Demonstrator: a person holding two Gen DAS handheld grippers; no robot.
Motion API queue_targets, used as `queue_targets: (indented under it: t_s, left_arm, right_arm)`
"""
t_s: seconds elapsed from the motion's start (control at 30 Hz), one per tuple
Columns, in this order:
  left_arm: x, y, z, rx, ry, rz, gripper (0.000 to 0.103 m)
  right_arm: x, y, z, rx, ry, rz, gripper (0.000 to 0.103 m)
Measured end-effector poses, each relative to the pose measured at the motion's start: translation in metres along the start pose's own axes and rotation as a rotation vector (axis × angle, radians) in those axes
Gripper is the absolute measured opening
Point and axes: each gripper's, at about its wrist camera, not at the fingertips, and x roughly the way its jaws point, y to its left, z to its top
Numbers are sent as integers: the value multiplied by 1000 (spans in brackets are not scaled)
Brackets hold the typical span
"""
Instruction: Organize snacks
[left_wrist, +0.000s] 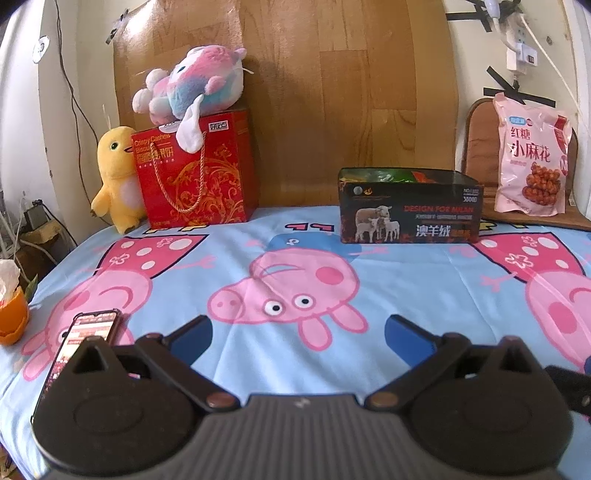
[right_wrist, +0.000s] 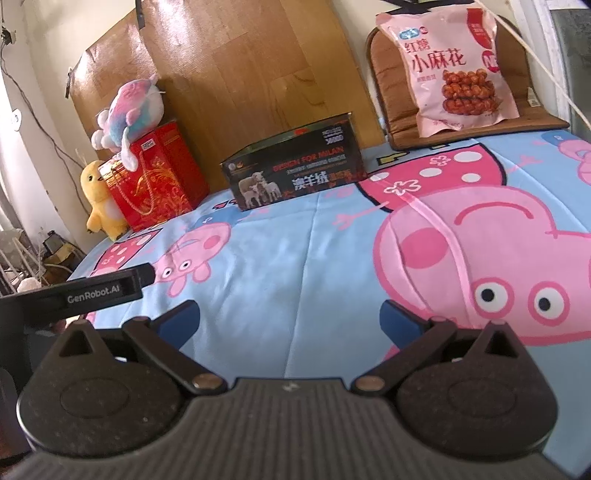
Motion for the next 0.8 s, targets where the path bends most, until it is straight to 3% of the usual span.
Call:
queue_targets:
  t_s: [0.33, 0.8]
  left_arm:
    - [6, -3, 1, -11, 77, -57, 103]
    - [15, -9, -3, 21, 130, -40, 103]
  right_arm:
    - [1, -4, 1, 17, -12, 0, 103]
    - [3, -10, -1, 45, -5, -4, 103]
